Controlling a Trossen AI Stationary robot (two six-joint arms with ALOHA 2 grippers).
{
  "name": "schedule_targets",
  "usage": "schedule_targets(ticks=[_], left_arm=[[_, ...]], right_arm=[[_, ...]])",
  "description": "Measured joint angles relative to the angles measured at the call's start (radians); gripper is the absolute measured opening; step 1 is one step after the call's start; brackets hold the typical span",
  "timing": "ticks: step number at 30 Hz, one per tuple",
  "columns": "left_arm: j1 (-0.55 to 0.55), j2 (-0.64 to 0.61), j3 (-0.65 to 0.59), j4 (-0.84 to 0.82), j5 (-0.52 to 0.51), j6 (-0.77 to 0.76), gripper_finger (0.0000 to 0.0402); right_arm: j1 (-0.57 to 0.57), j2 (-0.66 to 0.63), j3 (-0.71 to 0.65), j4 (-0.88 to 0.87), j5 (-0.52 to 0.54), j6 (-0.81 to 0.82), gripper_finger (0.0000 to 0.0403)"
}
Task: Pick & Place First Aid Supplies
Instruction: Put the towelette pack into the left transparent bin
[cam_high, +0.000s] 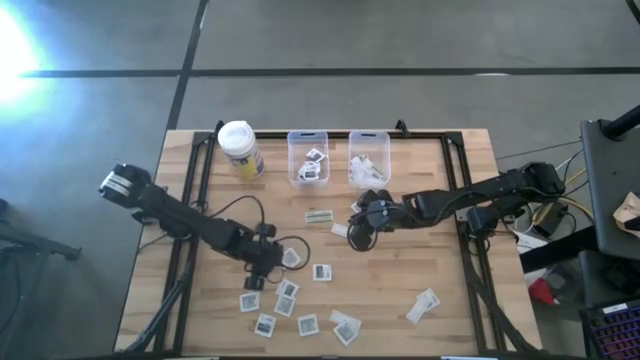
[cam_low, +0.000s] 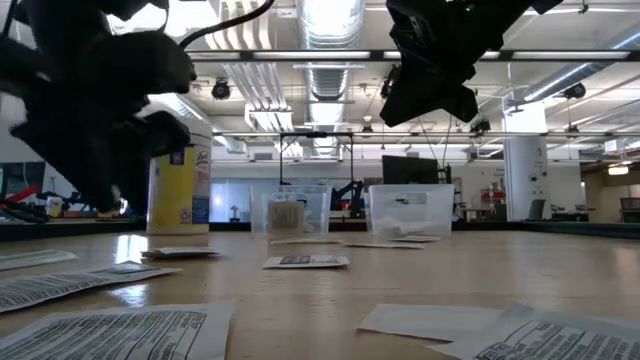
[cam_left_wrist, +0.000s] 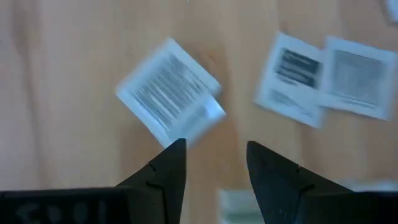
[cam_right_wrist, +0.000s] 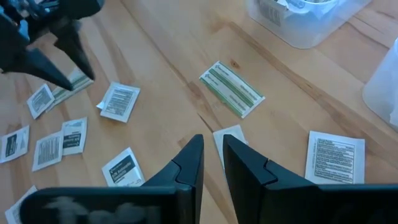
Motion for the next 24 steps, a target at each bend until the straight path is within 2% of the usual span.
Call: schedule_targets(ticks=[6, 9, 17, 24], left_arm=[[-0.059, -0.014, 0.020, -0.131, 0.203, -0.202, 0.0161], [-0.112, -0.014, 0.006, -0.145, 0.252, -0.269, 0.0161], [-0.255, -0.014, 0.004, -0.145, 0.251, -0.481, 0.0161], [-0.299, -0.014, 0.004, -0.135, 0.150, -0.568, 0.0161]], right_arm=[[0.000, 0.000, 0.000, 0.000, 0.000, -0.001, 0.0064], [0.000, 0.000, -0.001, 0.000, 0.000, -0.002, 0.0067], [0.003, 0.000, -0.003, 0.000, 0.000, -0.001, 0.0073], [0.006, 0.000, -0.004, 0.000, 0.000, -0.001, 0.0063]])
